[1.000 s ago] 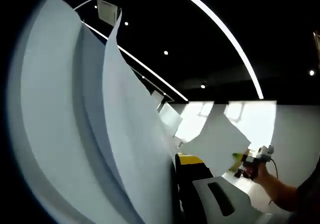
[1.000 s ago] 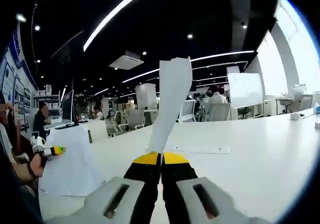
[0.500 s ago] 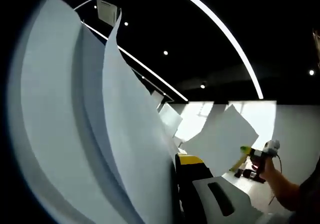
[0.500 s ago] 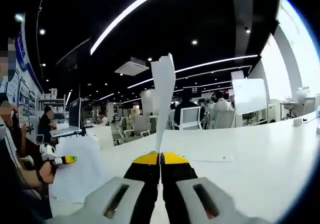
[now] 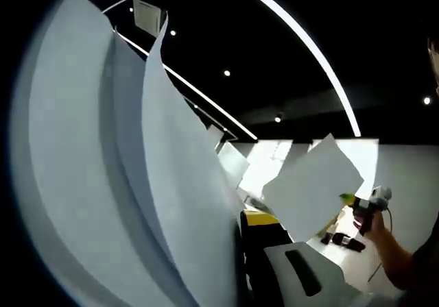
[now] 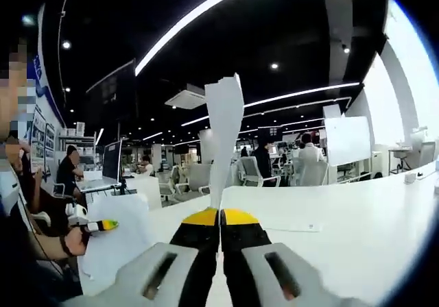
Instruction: Organize the stack of printing papers by aligning and flattening the scattered papers on the table
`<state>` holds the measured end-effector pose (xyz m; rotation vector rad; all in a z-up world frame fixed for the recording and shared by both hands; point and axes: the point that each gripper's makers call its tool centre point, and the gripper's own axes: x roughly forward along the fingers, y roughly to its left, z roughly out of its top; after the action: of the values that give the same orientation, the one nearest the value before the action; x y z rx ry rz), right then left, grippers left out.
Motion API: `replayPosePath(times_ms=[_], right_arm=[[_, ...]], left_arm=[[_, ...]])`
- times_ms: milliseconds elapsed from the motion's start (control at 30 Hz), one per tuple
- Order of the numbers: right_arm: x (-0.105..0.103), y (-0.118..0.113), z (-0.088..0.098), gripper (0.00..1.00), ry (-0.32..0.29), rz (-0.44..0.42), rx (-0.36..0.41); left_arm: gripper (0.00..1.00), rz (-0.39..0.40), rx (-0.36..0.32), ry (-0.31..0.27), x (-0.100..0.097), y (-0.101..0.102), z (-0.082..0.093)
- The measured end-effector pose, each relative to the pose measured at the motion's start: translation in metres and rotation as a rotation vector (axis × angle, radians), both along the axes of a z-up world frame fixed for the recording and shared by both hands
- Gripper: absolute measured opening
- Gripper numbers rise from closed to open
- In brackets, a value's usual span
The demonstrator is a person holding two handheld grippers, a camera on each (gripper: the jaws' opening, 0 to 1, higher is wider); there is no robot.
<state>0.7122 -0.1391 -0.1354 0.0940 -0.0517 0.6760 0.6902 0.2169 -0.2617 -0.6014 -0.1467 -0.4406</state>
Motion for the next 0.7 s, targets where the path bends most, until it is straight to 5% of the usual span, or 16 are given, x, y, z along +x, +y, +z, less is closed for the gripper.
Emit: replayPosePath(times_ms=[700], right_arm=[[-0.030, 0.005, 0.034, 0.00, -0.072, 0.042, 0.004]], left_arm=[[0.10, 0.004, -0.004, -0.001, 0.001, 0.003, -0.002]])
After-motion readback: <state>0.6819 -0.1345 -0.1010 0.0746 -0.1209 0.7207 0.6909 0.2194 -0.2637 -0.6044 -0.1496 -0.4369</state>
